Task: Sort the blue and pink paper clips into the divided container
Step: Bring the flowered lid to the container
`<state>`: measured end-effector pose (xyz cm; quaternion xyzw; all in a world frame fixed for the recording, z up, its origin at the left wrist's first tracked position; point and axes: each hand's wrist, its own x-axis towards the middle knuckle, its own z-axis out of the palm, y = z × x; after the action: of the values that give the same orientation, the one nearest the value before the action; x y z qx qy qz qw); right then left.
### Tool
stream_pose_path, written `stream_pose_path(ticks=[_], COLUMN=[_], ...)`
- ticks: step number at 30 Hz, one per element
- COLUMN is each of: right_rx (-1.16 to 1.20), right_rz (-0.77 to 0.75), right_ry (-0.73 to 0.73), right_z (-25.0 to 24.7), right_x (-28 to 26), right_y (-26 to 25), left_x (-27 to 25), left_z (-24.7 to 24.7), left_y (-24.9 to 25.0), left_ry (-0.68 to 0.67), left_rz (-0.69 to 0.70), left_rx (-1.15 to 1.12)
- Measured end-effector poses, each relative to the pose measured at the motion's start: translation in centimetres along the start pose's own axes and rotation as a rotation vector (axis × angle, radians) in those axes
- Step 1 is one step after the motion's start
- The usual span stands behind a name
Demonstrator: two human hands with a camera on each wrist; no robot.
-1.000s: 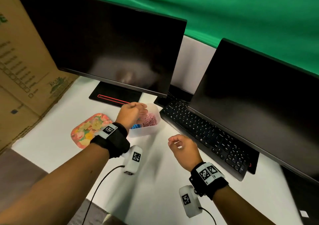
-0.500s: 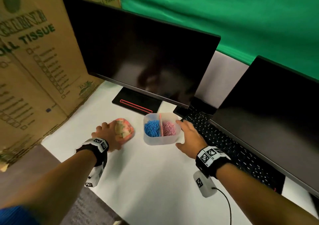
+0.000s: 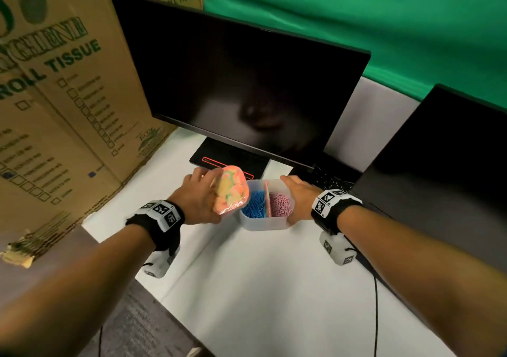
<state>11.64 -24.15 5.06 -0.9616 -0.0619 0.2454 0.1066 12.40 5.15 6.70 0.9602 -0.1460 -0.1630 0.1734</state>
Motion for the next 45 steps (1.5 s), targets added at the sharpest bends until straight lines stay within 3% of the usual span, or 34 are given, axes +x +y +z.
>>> stream_pose_path(ticks=[7, 16, 20, 25, 33, 45], right_rx=[0.137, 0.588, 0.667, 0.597, 0.508, 0.422], right_rz=[-0.017, 0.007, -0.008, 0.062, 0.097, 0.174], right_ry=[0.052, 0.069, 0.113, 0.178, 0.140, 0.148], right_z=[2.4, 4.8, 4.6, 4.5, 3.8, 4.4], right_x=[-3.2, -7.9, -8.1, -7.4, -7.0, -7.1], right_y=[0.3, 2.2, 1.5, 0.7, 0.3, -0.7], left_x=[1.0, 0.9, 1.5, 2.3, 3.0, 2.6], left_z=[0.1, 2.7, 3.0, 2.8, 2.4, 3.0], left_y=[6.7, 9.6, 10.3, 10.4, 9.5, 8.9], left_ry=[-0.112, -0.212, -0.235, -0.279, -0.399, -0.284], left_rz=[0.265, 0.370, 0.382, 0.374, 0.232, 0.316], left_rx=[0.137, 0.316, 0.355, 0.342, 0.364, 0.428])
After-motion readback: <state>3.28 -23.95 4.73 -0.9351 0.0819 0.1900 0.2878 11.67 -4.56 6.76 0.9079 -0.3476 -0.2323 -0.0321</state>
